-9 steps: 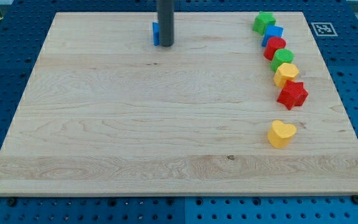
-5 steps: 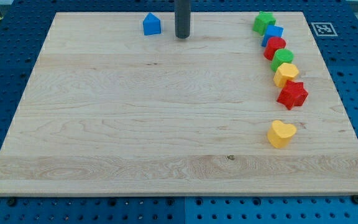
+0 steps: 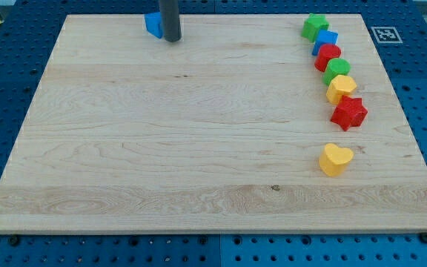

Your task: Move the blue triangle to the top left

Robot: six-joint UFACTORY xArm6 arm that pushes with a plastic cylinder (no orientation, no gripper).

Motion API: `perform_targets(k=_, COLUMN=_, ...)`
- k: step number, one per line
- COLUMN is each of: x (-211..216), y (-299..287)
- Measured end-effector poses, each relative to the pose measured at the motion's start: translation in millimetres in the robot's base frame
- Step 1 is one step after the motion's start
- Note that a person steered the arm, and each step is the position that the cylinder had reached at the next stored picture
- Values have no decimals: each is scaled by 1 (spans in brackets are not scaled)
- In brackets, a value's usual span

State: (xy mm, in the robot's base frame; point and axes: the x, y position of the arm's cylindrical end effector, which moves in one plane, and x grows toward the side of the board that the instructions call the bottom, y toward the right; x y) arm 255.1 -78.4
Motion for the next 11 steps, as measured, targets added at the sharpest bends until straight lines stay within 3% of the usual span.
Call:
perform_targets(k=2, x=-24, y=-15)
perform_targets(k=4, x=-24, y=-86)
perform_targets(k=11, x=-29, y=-122)
